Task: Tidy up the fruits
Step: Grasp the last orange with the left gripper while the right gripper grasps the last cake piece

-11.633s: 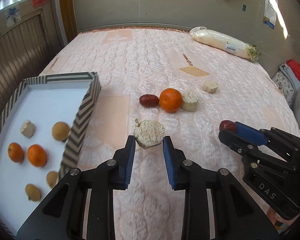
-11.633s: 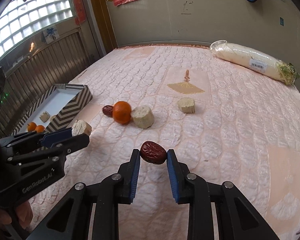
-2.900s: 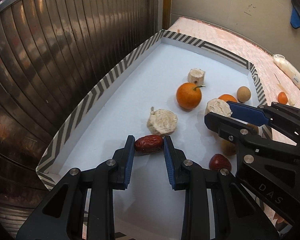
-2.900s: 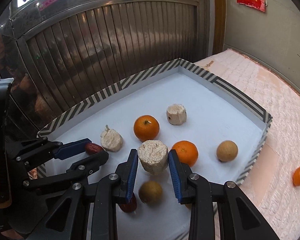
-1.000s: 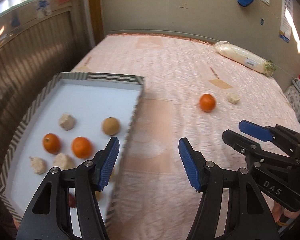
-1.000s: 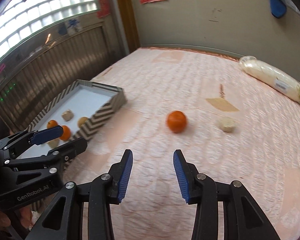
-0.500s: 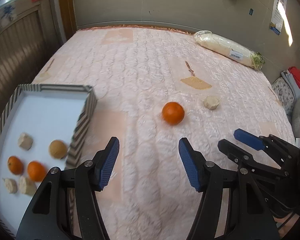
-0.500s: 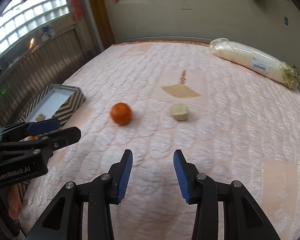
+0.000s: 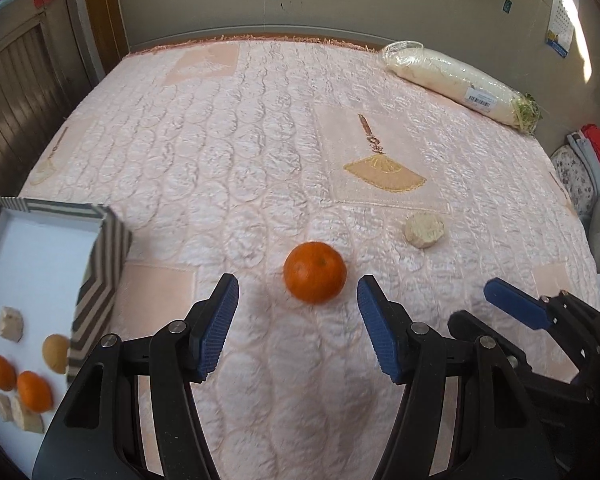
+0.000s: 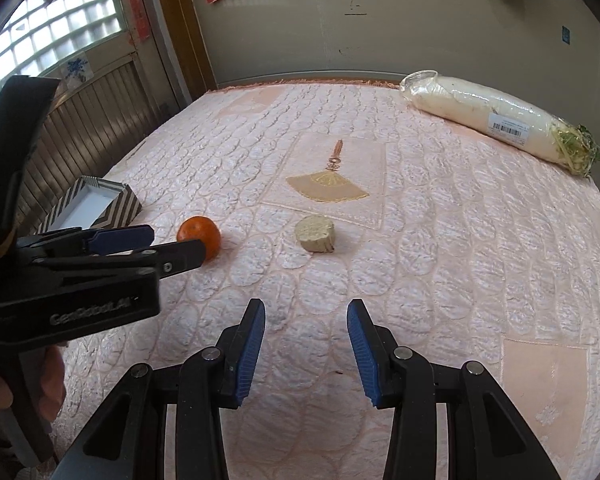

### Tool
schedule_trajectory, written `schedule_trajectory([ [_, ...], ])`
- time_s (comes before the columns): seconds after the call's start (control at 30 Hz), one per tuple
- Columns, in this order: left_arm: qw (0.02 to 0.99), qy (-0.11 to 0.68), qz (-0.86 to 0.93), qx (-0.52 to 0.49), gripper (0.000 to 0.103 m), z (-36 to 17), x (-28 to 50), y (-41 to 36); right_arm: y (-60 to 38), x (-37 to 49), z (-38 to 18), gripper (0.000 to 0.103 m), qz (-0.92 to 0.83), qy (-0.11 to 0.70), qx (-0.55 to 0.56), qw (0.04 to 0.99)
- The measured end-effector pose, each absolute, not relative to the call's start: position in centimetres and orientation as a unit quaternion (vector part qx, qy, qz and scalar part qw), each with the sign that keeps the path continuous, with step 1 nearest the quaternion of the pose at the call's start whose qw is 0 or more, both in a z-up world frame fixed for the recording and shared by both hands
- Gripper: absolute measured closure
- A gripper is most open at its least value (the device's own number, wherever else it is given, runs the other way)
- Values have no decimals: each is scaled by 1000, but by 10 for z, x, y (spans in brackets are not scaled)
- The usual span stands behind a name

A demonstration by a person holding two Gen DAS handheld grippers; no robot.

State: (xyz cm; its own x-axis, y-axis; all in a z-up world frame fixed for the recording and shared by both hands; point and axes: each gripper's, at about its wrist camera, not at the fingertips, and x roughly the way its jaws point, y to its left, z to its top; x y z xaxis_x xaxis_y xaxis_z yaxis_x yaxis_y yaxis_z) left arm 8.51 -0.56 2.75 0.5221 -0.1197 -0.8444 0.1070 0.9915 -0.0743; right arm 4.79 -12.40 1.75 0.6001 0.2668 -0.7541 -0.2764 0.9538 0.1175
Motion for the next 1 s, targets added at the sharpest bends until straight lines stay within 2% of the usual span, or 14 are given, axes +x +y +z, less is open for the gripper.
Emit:
schedule_trajectory([
  [0.2, 868, 492, -54, -22, 42, 19, 95, -3, -129, 55, 16, 62, 150, 419, -3, 895],
  [0.27, 869, 490, -56, -35, 51, 18, 96, 1, -128, 60, 15, 62, 151, 417, -8, 896],
  [0.3, 868, 491, -65, -42, 65, 19, 96, 1, -126, 62, 14, 62, 151, 416, -11, 897],
  [0.33, 864, 495, -74, -49, 70, 20, 96, 1, -125, 64, 14, 62, 152, 415, -14, 897],
  [0.8, 870, 485, -63, -60, 70, 34, 78, 15, -105, 106, 7, 62, 161, 416, -38, 894],
  [0.83, 871, 483, -61, -60, 70, 35, 76, 15, -103, 108, 5, 65, 154, 418, -40, 894],
  [0.87, 872, 482, -60, -60, 70, 37, 74, 17, -101, 109, 5, 75, 145, 414, -47, 897],
  [1.0, 876, 477, -55, -56, 70, 39, 64, 20, -100, 104, 7, 77, 139, 416, -46, 897],
])
